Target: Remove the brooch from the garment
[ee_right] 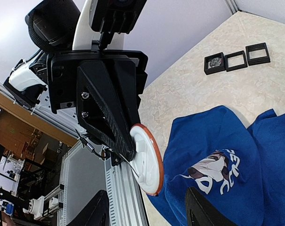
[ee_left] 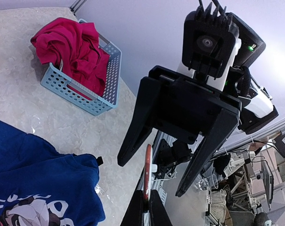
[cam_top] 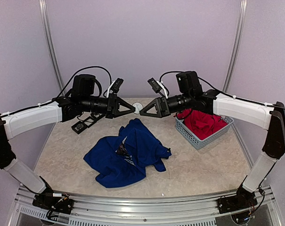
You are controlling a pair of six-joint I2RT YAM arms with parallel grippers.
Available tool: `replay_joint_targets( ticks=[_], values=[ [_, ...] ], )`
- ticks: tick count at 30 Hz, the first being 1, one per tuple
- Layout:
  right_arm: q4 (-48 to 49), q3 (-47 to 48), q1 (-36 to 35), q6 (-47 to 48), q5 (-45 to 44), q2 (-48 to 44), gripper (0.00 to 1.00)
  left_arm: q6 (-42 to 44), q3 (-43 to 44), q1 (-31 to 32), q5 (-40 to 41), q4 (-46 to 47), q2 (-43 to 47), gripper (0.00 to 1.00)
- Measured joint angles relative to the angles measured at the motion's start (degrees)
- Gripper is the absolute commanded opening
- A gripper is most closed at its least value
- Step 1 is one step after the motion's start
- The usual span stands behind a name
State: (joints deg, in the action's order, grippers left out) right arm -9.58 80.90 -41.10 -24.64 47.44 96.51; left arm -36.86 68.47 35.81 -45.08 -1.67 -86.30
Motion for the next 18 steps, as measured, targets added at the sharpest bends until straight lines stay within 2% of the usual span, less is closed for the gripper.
replay_joint_targets(
  ticks=[10, 18],
  values=[
    [0.31, 0.85, -1.01, 0.31, -1.75, 0.22, 0.46, 0.0, 0.0, 0.0, -0.63, 0.02, 0.0, 0.0],
    [0.7, 2.12, -1.27, 0.15, -2.49, 0.68, 0.32, 0.0, 0.0, 0.22, -1.05, 0.02, 0.0, 0.0]
  ],
)
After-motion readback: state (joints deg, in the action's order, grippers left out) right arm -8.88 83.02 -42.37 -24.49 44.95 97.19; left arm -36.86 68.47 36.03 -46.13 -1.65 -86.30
